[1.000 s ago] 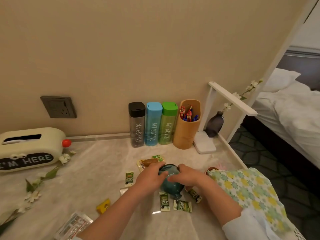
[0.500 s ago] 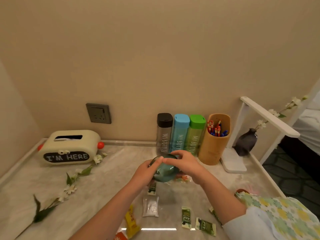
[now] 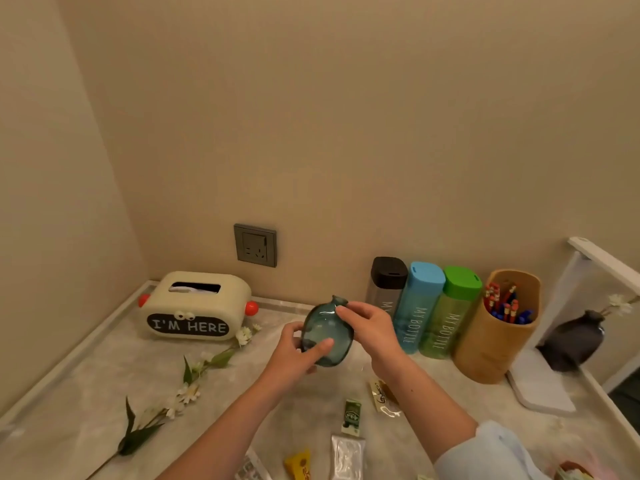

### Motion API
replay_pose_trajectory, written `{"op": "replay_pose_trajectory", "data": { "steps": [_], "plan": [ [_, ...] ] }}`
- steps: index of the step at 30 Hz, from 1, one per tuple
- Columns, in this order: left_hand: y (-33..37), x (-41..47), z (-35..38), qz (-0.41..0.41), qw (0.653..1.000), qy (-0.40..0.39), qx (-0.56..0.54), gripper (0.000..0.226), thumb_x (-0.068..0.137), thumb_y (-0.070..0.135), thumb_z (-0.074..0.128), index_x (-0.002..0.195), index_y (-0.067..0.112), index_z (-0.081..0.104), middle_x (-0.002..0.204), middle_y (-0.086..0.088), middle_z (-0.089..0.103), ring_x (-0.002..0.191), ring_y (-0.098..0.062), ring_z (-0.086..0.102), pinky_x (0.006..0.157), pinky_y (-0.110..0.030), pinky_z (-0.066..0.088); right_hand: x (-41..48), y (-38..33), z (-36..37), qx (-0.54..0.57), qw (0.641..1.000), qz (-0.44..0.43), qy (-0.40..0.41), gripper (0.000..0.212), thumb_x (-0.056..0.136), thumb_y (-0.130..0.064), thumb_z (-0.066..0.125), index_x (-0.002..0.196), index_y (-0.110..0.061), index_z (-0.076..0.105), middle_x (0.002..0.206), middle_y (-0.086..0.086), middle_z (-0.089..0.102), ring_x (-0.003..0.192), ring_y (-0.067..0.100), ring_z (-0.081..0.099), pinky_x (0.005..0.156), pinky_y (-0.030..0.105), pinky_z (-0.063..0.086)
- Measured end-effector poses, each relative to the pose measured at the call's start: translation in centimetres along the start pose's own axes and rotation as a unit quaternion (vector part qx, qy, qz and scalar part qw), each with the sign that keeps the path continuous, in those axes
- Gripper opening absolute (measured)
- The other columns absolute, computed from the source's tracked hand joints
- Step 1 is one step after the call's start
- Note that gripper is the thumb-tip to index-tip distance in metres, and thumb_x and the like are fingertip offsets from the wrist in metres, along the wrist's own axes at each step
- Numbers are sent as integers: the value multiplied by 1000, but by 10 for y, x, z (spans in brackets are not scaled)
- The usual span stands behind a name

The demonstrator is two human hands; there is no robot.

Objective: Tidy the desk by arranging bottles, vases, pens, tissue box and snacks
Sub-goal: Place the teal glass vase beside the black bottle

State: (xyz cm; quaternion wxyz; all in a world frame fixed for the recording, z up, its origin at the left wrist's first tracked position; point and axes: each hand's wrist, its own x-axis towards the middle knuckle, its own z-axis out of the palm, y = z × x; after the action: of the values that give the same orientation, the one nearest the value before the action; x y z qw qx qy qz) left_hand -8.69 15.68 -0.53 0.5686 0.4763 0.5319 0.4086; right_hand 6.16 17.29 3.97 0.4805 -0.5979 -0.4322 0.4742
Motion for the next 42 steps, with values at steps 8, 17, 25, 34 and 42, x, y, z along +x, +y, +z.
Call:
{"op": "replay_pose_trajectory", "data": {
  "steps": [8,17,25,34,42],
  "plan": [
    [-11,57,-2,49,986,-10,156,58,64,23,87,113,23,57,110,3,64,95,-8,62,79,-22,51,24,22,3,-91,994,-51,36,27,85,-11,69,112,-12,70,105,2,72,95,11,65,83,22,51],
    [-27,97,8,40,985,-21,168,59,66,17,86,116,22,56,113,2,66,105,-17,63,91,-31,52,39,54,-9,-182,979,-55,72,30,87,-13,62,116,-17,69,108,-4,70,98,9,64,90,25,50],
    [-28,115,13,39,985,-25,167,64,69,16,84,125,18,55,116,2,65,108,-16,61,92,-30,50,45,78,-14,-216,976,19,20,43,91,-9,53,134,-11,54,133,6,60,122,18,55,105,30,42],
    [-26,127,14,43,983,-35,173,74,72,15,82,133,20,41,126,1,54,116,-17,54,101,-33,47,48,81,-12,-203,978,31,-14,50,89,-3,53,137,-14,48,136,4,55,128,16,50,107,27,38],
    [-29,134,17,65,976,-43,202,74,71,22,82,134,26,43,134,-2,41,120,-19,51,105,-40,46,50,80,-17,-230,972,23,-27,26,89,-7,54,113,-17,62,110,-1,64,105,14,59,94,27,48]
  ]
}}
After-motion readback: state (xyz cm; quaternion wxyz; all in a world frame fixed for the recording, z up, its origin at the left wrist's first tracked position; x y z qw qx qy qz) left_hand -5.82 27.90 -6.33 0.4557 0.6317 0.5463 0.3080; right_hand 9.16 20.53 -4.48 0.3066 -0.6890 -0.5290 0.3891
